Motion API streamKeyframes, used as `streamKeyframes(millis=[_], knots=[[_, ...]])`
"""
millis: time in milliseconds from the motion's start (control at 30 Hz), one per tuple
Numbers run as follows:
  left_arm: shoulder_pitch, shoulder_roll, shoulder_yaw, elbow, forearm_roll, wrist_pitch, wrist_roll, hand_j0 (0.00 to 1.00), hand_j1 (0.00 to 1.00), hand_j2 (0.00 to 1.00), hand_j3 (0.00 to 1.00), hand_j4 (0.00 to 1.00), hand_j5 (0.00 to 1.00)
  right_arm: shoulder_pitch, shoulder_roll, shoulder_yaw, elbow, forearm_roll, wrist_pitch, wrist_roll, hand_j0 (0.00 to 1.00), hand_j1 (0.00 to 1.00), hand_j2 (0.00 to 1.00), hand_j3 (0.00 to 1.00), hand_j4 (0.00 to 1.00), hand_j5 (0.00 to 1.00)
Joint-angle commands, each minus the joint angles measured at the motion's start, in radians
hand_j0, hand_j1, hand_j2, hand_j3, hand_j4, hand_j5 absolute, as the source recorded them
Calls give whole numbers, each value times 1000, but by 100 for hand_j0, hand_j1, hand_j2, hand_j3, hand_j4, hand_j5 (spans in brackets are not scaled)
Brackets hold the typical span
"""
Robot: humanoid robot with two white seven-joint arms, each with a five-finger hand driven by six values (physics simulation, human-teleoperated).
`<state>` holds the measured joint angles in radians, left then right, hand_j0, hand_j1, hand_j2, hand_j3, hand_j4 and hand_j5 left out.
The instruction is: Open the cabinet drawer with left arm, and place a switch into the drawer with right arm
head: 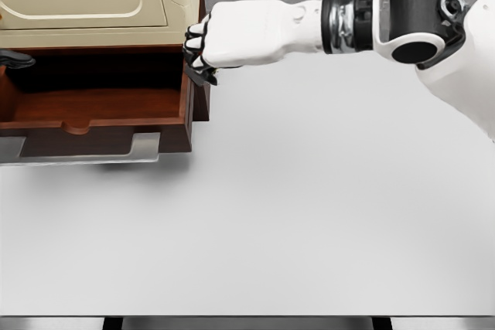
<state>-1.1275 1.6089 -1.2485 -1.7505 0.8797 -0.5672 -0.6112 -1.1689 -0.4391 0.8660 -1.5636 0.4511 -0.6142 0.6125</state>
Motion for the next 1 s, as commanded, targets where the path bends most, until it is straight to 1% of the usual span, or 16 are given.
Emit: streamKeyframes(millis=[0, 67, 133, 200, 233, 300, 433, 567, 600, 667, 700, 733, 833, 967], knots=[[0, 0, 0, 0, 8, 3, 0, 100, 100, 100, 100, 100, 100, -5, 98, 38, 37, 0, 3, -2, 36, 36, 36, 36, 36, 36], [0, 0, 0, 0, 8, 3, 0, 100, 100, 100, 100, 100, 100, -25, 160, 42, 86, 1, 3, -2, 36, 36, 36, 36, 36, 36], [0, 0, 0, 0, 8, 1, 0, 100, 100, 100, 100, 100, 100, -54, 212, 67, 125, 1, 3, -2, 36, 36, 36, 36, 36, 36], [0, 0, 1, 0, 8, 1, 0, 100, 100, 100, 100, 100, 100, -63, 249, 71, 180, 4, 3, -2, 39, 39, 39, 39, 39, 39], [0, 0, 1, 0, 8, 3, 0, 100, 100, 100, 100, 100, 100, -72, 255, 76, 201, 4, 3, -2, 39, 39, 39, 39, 39, 39], [0, 0, 1, 0, 8, 1, 0, 100, 100, 100, 100, 100, 100, -86, 313, 106, 269, 11, 3, -2, 40, 40, 40, 40, 40, 40], [0, 0, 1, 0, 8, 1, 0, 100, 100, 100, 100, 100, 100, -121, 375, 108, 347, 27, 3, -2, 42, 42, 42, 42, 42, 42], [0, 0, 1, 0, 7, 1, 0, 100, 100, 100, 100, 100, 100, -138, 395, 114, 385, 31, 3, -2, 46, 46, 46, 46, 46, 46], [0, 0, 1, 0, 8, 1, 0, 100, 100, 100, 100, 100, 100, -138, 405, 114, 399, 43, 3, -2, 49, 49, 49, 49, 49, 49], [0, 0, 1, 0, 8, 1, 0, 100, 100, 100, 100, 100, 100, -152, 408, 114, 402, 47, 3, -2, 54, 54, 54, 54, 54, 54], [0, 0, 1, 0, 7, 3, 0, 100, 100, 100, 100, 100, 100, -152, 411, 114, 401, 49, 3, -2, 65, 65, 65, 65, 65, 65], [0, 0, 1, 2, 7, 3, 0, 100, 100, 100, 100, 100, 100, -153, 415, 111, 401, 84, 3, -2, 100, 100, 100, 100, 100, 100], [0, 0, 1, 9, 7, 1, 0, 100, 100, 100, 100, 100, 100, -158, 434, 110, 404, 139, 3, -2, 100, 100, 100, 100, 100, 100], [0, 0, 1, 9, 5, 1, 0, 100, 100, 100, 100, 100, 100, -167, 439, 107, 401, 141, 3, -2, 100, 100, 100, 100, 100, 100]])
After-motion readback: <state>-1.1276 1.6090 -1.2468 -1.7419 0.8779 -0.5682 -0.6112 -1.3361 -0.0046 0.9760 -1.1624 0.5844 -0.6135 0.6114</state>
